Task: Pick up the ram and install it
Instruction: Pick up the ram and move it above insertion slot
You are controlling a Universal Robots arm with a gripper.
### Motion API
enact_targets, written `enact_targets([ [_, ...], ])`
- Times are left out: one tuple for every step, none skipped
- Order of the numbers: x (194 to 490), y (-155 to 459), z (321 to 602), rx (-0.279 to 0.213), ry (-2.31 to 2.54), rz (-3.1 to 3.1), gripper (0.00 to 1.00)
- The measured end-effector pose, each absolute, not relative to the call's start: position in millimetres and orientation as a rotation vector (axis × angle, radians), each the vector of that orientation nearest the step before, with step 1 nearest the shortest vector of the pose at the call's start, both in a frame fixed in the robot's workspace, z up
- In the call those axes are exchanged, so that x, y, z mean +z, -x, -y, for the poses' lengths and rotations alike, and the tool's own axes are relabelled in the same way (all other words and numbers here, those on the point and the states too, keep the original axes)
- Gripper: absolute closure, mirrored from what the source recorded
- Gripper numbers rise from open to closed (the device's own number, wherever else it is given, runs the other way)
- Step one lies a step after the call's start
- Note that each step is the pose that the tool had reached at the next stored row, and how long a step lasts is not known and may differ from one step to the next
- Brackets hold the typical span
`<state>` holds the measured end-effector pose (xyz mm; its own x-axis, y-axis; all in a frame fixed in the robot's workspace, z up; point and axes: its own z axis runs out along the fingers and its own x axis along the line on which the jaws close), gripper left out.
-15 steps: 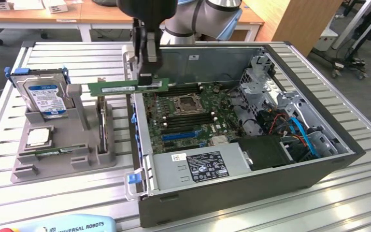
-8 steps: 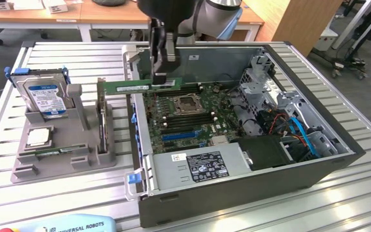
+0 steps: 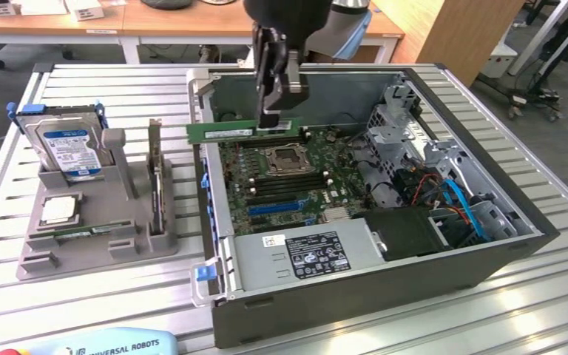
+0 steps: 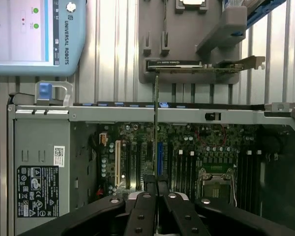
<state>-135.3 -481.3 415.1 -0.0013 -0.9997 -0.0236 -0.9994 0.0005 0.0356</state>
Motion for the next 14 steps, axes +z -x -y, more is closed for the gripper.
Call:
enact_targets([
  [415, 132, 481, -0.066, -2.214, 2.216, 0.89],
  [415, 129, 481, -0.066, -2.214, 2.215, 0.89],
  [415, 126, 481, -0.066, -2.214, 2.215, 0.89],
  [415, 123, 481, -0.066, -2.214, 2.215, 0.89],
  [415, 120, 481, -0.066, -2.214, 2.215, 0.89],
  [415, 116, 481, -0.066, -2.214, 2.215, 0.89],
  [415, 112, 481, -0.066, -2.215, 2.215, 0.89],
  [415, 109, 481, -0.065, -2.215, 2.215, 0.89],
  [415, 105, 481, -0.066, -2.215, 2.215, 0.89],
  [415, 101, 481, -0.066, -2.215, 2.215, 0.89],
  [415, 98, 481, -0.066, -2.215, 2.215, 0.89],
  [415, 94, 481, -0.066, -2.215, 2.215, 0.89],
  [415, 91, 481, -0.066, -2.215, 2.215, 0.89],
  [415, 88, 481, -0.066, -2.215, 2.215, 0.89],
])
